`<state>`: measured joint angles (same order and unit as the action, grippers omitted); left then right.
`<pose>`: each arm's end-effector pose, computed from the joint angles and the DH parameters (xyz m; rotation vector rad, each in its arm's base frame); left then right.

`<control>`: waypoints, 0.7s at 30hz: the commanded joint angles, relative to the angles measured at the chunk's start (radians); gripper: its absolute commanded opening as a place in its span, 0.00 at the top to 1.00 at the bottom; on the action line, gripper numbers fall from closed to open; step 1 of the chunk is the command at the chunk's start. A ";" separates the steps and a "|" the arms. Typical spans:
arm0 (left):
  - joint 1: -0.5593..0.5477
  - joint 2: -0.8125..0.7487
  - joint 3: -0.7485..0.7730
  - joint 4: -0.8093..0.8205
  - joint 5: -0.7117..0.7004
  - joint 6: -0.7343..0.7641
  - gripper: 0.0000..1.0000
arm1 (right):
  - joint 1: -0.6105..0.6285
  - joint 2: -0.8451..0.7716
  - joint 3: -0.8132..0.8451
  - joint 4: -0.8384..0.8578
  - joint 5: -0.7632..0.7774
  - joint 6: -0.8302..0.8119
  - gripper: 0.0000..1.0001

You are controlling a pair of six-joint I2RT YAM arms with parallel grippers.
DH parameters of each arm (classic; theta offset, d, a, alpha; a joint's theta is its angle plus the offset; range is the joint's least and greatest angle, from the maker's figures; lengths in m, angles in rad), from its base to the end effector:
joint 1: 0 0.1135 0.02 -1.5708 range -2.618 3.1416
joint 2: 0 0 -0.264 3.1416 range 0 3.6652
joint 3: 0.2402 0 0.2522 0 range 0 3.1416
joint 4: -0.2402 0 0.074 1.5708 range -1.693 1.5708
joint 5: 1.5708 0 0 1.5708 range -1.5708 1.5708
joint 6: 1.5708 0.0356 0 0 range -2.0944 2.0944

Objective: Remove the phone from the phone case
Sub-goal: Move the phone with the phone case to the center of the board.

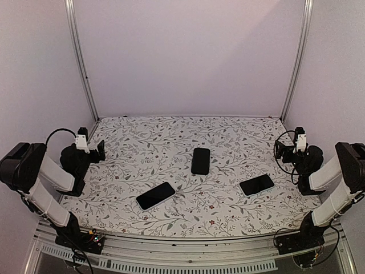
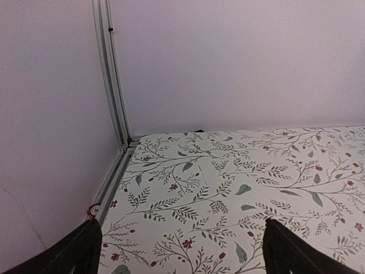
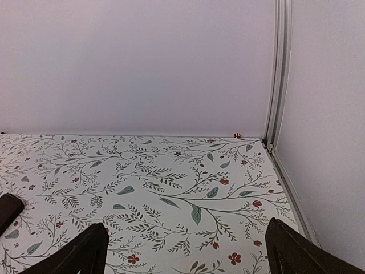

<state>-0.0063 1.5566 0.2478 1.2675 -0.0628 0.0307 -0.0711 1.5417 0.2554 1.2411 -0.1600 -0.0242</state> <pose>0.2471 0.0007 0.1519 -0.0187 1.6123 0.0695 0.2475 -0.0119 0.1542 -0.0856 1.6134 0.0557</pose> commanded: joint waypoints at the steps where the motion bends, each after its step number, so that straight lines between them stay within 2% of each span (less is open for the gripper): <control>1: -0.013 -0.019 0.014 -0.005 -0.109 -0.020 0.01 | 0.005 0.009 0.016 0.011 -0.006 -0.007 0.01; 3: -0.045 -0.061 0.055 -0.115 -0.173 -0.007 0.00 | 0.005 0.009 0.017 0.011 -0.006 -0.007 0.01; 7: -0.141 -0.138 0.242 -0.472 -0.327 -0.009 0.01 | 0.005 0.009 0.016 0.011 -0.006 -0.006 0.01; 9: -0.156 -0.180 0.322 -0.674 -0.274 -0.161 0.01 | 0.005 0.008 0.015 0.012 0.007 -0.005 0.01; 10: -0.163 -0.195 0.341 -0.726 -0.232 -0.184 0.01 | 0.004 0.006 0.011 0.014 0.014 0.001 0.01; 15: -0.245 -0.274 0.344 -0.778 -0.155 -0.250 0.01 | 0.004 0.005 0.010 0.017 0.016 0.004 0.01; 17: -0.238 -0.305 0.354 -0.849 -0.117 -0.322 0.01 | 0.003 0.005 0.010 0.017 0.017 0.004 0.01; 21: -0.231 -0.342 0.397 -1.028 -0.127 -0.362 0.01 | 0.004 0.006 0.009 0.019 0.028 0.004 0.01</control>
<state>-0.2420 1.2503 0.6071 0.4622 -0.2096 -0.2447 -0.0711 1.5417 0.2554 1.2415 -0.1509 -0.0235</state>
